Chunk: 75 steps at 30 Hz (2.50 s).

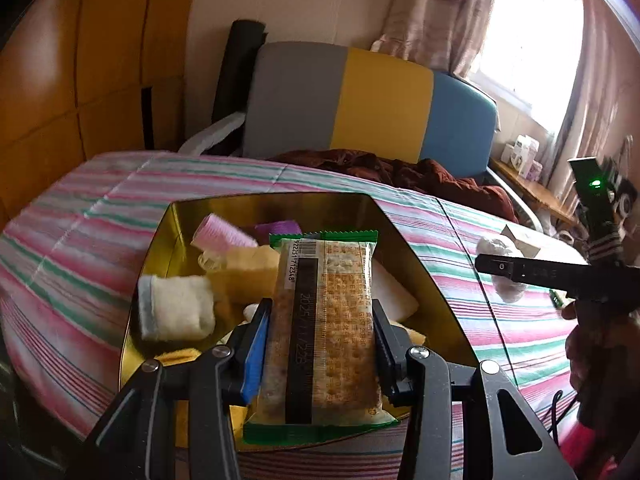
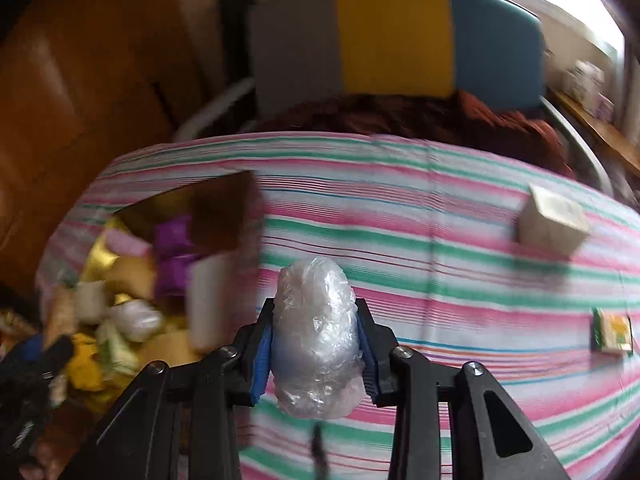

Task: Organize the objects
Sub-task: 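Carry the cracker bar and plastic bag over the gold tray, then open both grippers to drop the cracker bar and plastic bag into the tray, then grasp the yellow WEIDAN cracker packet with the right gripper while the left gripper moves toward the cream box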

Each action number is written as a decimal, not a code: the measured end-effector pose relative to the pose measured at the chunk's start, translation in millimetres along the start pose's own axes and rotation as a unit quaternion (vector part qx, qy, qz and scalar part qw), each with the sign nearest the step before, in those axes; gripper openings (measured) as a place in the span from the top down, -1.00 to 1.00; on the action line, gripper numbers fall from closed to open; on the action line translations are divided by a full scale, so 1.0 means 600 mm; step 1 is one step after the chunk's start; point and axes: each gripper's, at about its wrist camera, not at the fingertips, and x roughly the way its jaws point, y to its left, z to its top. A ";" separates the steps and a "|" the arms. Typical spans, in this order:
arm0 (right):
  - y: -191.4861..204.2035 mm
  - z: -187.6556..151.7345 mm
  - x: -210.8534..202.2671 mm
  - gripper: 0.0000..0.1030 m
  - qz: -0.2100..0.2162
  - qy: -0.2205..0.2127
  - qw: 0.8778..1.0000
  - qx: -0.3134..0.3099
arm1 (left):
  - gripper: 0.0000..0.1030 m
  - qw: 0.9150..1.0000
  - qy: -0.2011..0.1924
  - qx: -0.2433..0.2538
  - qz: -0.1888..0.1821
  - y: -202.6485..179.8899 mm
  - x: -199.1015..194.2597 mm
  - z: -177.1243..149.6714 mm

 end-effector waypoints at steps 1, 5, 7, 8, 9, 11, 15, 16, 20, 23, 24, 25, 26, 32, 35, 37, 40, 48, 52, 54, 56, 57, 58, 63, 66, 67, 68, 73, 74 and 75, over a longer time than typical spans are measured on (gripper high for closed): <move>0.013 0.002 -0.001 0.30 0.007 0.000 1.000 -0.009 | 0.11 1.000 0.000 -0.004 0.001 0.005 0.000 0.000; 0.068 0.014 0.007 0.30 0.035 0.003 0.999 -0.039 | 0.11 0.999 0.000 -0.032 -0.006 0.037 -0.005 -0.005; 0.089 0.022 0.017 0.30 0.041 0.008 0.998 -0.048 | 0.11 0.999 0.001 -0.041 -0.012 0.048 -0.004 -0.004; 0.100 0.026 0.025 0.30 0.046 0.011 0.997 -0.053 | 0.11 0.999 0.003 -0.045 -0.016 0.052 -0.003 -0.005; 0.108 0.029 0.030 0.30 0.049 0.013 0.997 -0.058 | 0.11 0.999 0.006 -0.048 -0.021 0.053 -0.002 -0.006; 0.128 0.040 0.043 0.30 0.052 0.016 0.996 -0.069 | 0.11 0.998 0.008 -0.054 -0.034 0.052 0.001 -0.005; 0.154 0.077 0.073 0.27 0.070 0.024 0.995 -0.069 | 0.11 0.997 0.021 -0.062 -0.050 0.044 0.028 0.011; 0.155 0.088 0.081 0.20 0.070 0.022 0.995 -0.064 | 0.05 0.996 0.023 -0.065 -0.056 0.041 0.036 0.016; 0.157 0.123 0.096 -0.01 0.073 0.015 0.996 -0.045 | -0.47 0.995 0.016 -0.074 -0.059 0.036 0.053 0.031; 0.152 0.126 0.098 -0.01 0.072 0.015 0.997 -0.036 | -0.43 0.996 0.014 -0.070 -0.049 0.036 0.055 0.029; 0.151 0.123 0.096 -0.01 0.073 0.014 0.997 -0.037 | -0.43 0.997 0.016 -0.067 -0.045 0.037 0.055 0.026; 0.150 0.117 0.095 -0.01 0.073 0.016 0.996 -0.039 | -0.42 0.997 0.018 -0.067 -0.043 0.039 0.055 0.023; 0.149 0.112 0.093 -0.01 0.072 0.017 0.996 -0.040 | -0.41 0.997 0.019 -0.069 -0.039 0.042 0.055 0.020; 0.147 0.070 0.074 -0.01 0.070 0.016 0.997 -0.040 | -0.41 0.998 0.017 -0.066 -0.011 0.048 0.042 0.004; 0.152 0.050 0.064 -0.01 0.063 0.013 0.997 -0.048 | -0.41 0.999 0.008 -0.052 0.007 0.044 0.032 0.001; 0.156 0.038 0.054 -0.01 0.060 0.008 0.997 -0.052 | -0.41 0.999 0.003 -0.044 0.016 0.040 0.025 0.000; 0.158 0.022 0.044 -0.01 0.056 0.003 0.997 -0.053 | -0.43 0.999 -0.002 -0.033 0.027 0.037 0.016 0.000; 0.148 -0.016 0.022 -0.01 0.038 -0.004 0.998 -0.047 | -0.45 0.999 -0.005 -0.013 0.051 0.031 -0.001 -0.008; 0.131 -0.035 0.015 -0.01 0.035 -0.002 0.999 -0.036 | -0.45 0.998 -0.004 -0.005 0.055 0.026 -0.005 -0.012; 0.122 -0.040 0.011 -0.02 0.033 -0.002 0.999 -0.030 | -0.45 0.999 -0.005 0.001 0.053 0.021 -0.008 -0.012; 0.110 -0.044 0.003 -0.02 0.029 -0.005 0.999 -0.025 | -0.45 0.998 -0.009 0.009 0.054 0.014 -0.011 -0.012; 0.105 -0.045 0.000 -0.02 0.027 -0.006 0.999 -0.022 | -0.45 0.998 -0.012 0.015 0.053 0.009 -0.013 -0.011; 0.096 -0.045 -0.005 -0.01 0.025 -0.008 1.000 -0.016 | -0.45 0.998 -0.014 0.021 0.052 0.004 -0.014 -0.011; 0.062 -0.048 -0.020 -0.01 0.013 -0.013 1.000 0.002 | -0.45 0.998 -0.014 0.037 0.041 -0.018 -0.017 -0.010; 0.031 -0.052 -0.028 -0.01 0.006 -0.010 1.000 0.020 | -0.47 0.998 -0.015 0.053 0.033 -0.035 -0.018 -0.010; 0.022 -0.053 -0.031 -0.01 0.003 -0.009 1.000 0.028 | -0.47 0.998 -0.015 0.057 0.030 -0.041 -0.018 -0.010; 0.011 -0.054 -0.032 -0.02 0.001 -0.007 0.999 0.036 | -0.47 0.998 -0.015 0.062 0.027 -0.047 -0.018 -0.010; -0.069 -0.059 -0.044 -0.01 -0.016 0.006 0.995 0.095 | -0.49 0.996 -0.013 0.085 0.011 -0.078 -0.015 -0.008; -0.086 -0.059 -0.047 -0.01 -0.020 0.008 0.994 0.107 | -0.50 0.996 -0.012 0.089 0.008 -0.084 -0.013 -0.007; -0.104 -0.058 -0.051 -0.01 -0.023 0.010 0.992 0.120 | -0.50 0.996 -0.011 0.094 0.004 -0.091 -0.011 -0.007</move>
